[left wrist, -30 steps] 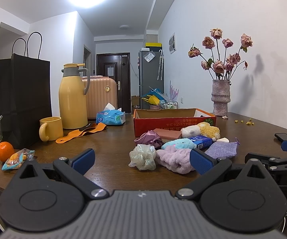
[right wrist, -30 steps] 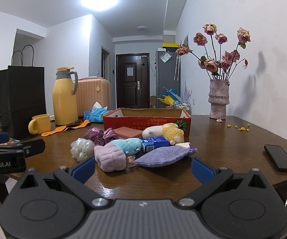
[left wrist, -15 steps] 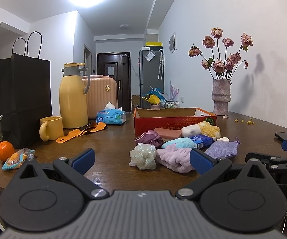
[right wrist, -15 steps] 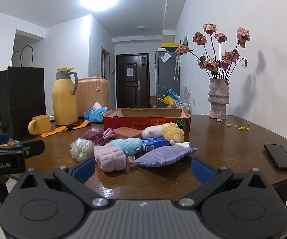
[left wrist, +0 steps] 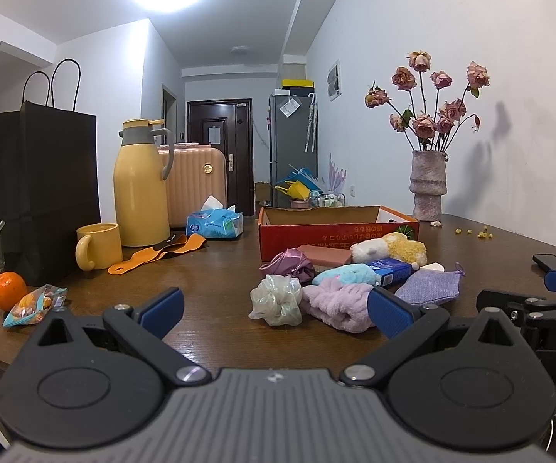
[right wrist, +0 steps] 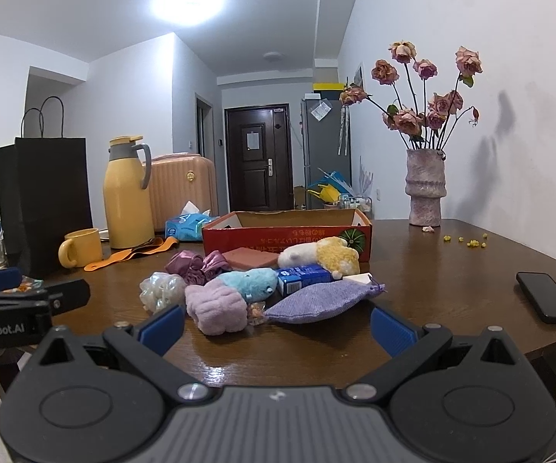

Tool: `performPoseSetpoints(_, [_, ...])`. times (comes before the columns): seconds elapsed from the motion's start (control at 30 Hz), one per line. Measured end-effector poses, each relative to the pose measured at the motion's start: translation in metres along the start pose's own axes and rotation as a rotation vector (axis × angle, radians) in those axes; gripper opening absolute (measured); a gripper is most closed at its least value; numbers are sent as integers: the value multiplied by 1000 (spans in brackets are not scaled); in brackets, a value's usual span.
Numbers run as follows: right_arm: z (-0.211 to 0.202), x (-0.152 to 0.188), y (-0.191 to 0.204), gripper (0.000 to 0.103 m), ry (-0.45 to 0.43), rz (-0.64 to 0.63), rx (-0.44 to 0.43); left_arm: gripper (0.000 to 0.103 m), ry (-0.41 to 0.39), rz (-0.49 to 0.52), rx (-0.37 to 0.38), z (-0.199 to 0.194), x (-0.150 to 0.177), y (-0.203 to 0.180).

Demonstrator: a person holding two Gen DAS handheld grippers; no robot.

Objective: Organize soft objects

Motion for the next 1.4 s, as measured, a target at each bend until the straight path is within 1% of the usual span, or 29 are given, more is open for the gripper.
performPoseSetpoints(0.1, [4, -2, -1, 103, -29, -59, -5, 103, 17, -47, 16, 7, -1, 6])
performPoseSetpoints(0.13, [7, -3, -4, 103, -56, -89, -2, 103, 21, -56, 8, 10, 0, 7])
performPoseSetpoints(0.17, [10, -4, -9, 103, -90, -103, -7, 103, 23, -53, 11, 15, 1, 6])
performPoseSetpoints(0.2, [12, -4, -14, 103, -107, -97, -12, 103, 25, -39, 31, 19, 2, 3])
performPoseSetpoints(0.23, [17, -3, -21, 103, -94, -76, -15, 103, 35, -22, 27, 25, 4, -1])
performPoseSetpoints(0.27, [25, -1, -29, 103, -48, -46, -30, 103, 41, -18, 11, 30, 6, -4])
performPoseSetpoints(0.33, [43, 5, -42, 103, 88, 22, -98, 103, 45, -52, -12, 42, 9, -8])
performPoseSetpoints(0.37, [50, 5, -49, 103, 130, 62, -133, 103, 58, -68, -4, 48, 11, -13])
performPoseSetpoints(0.43, [60, 4, -64, 103, 145, 131, -166, 103, 112, -58, 75, 61, 11, -30])
performPoseSetpoints(0.5, [72, -3, -81, 103, 163, 157, -163, 103, 191, -25, 155, 73, 11, -53])
performPoseSetpoints(0.57, [83, -15, -99, 103, 136, 139, -142, 103, 249, -40, 260, 84, 12, -77])
performPoseSetpoints(0.63, [102, -25, -118, 103, 136, 102, -111, 103, 290, -54, 335, 94, 14, -102])
performPoseSetpoints(0.67, [112, -27, -124, 103, 148, 89, -108, 103, 307, -55, 355, 99, 14, -112])
performPoseSetpoints(0.73, [144, -28, -136, 101, 210, 76, -106, 101, 329, -53, 399, 112, 15, -135])
performPoseSetpoints(0.77, [161, -27, -140, 93, 248, 74, -117, 92, 340, -55, 412, 120, 14, -144])
performPoseSetpoints(0.8, [178, -25, -143, 84, 279, 72, -127, 80, 352, -61, 415, 129, 13, -151])
performPoseSetpoints(0.83, [192, -21, -144, 82, 305, 72, -140, 73, 375, -67, 410, 139, 13, -156])
performPoseSetpoints(0.87, [202, -18, -145, 78, 323, 72, -155, 63, 403, -79, 402, 148, 14, -159])
performPoseSetpoints(0.9, [212, -15, -145, 74, 337, 69, -167, 58, 426, -99, 397, 155, 16, -158])
performPoseSetpoints(0.97, [227, -9, -145, 65, 365, 63, -170, 55, 468, -147, 383, 167, 19, -154])
performPoseSetpoints(1.0, [230, -5, -144, 56, 377, 59, -177, 52, 478, -163, 382, 170, 19, -152])
performPoseSetpoints(1.03, [231, -2, -142, 49, 389, 58, -192, 48, 483, -173, 381, 170, 19, -149])
performPoseSetpoints(1.07, [228, 1, -139, 38, 389, 56, -212, 38, 484, -171, 375, 171, 20, -148])
performPoseSetpoints(1.1, [224, 3, -136, 31, 388, 51, -220, 29, 484, -166, 368, 170, 19, -148])
performPoseSetpoints(1.13, [219, 5, -134, 28, 385, 42, -220, 25, 481, -155, 360, 168, 20, -147])
performPoseSetpoints(1.17, [212, 7, -131, 26, 384, 31, -214, 19, 479, -144, 356, 166, 21, -146])
performPoseSetpoints(1.2, [204, 9, -129, 23, 383, 30, -207, 18, 480, -138, 361, 163, 21, -144])
performPoseSetpoints(1.33, [158, 21, -118, 20, 365, 28, -171, 19, 488, -106, 408, 142, 25, -131])
performPoseSetpoints(1.4, [135, 24, -114, 19, 357, 44, -143, 20, 484, -98, 401, 133, 28, -124])
Point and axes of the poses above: each gripper's, at about its wrist camera, not at the fingertips, and z roughly the way its jaws point, y to its left, x to its underside, the point moved 8 cm from there along z, roughly the way its jaws point, and after that the axes turned 2 degrees about -x, right-handed, at the moved point
